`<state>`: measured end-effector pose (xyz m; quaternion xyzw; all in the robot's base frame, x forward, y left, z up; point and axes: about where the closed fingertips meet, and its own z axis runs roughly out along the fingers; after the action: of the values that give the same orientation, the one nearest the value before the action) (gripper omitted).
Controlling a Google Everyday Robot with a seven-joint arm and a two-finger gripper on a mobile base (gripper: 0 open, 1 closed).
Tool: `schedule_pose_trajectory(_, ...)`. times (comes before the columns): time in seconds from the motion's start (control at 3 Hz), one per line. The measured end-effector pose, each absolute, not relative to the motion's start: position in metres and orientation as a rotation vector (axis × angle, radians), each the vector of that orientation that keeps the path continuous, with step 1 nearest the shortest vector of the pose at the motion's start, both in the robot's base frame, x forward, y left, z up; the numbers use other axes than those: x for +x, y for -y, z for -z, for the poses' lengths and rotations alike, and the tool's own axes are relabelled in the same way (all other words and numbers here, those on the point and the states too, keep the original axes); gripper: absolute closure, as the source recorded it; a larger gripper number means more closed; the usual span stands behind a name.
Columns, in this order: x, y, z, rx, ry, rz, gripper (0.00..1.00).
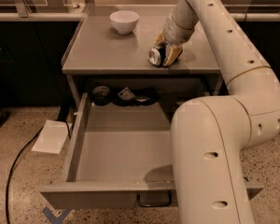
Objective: Pick pepsi can from top drawer and place on counter
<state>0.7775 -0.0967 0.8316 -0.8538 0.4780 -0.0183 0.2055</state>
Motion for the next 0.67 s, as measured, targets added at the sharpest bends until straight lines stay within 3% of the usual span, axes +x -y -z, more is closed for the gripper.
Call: schedule_pose_trajectory(0.67, 0.7776, 0.0967, -0.8316, -2.379, -1.332, 0.051, 0.18)
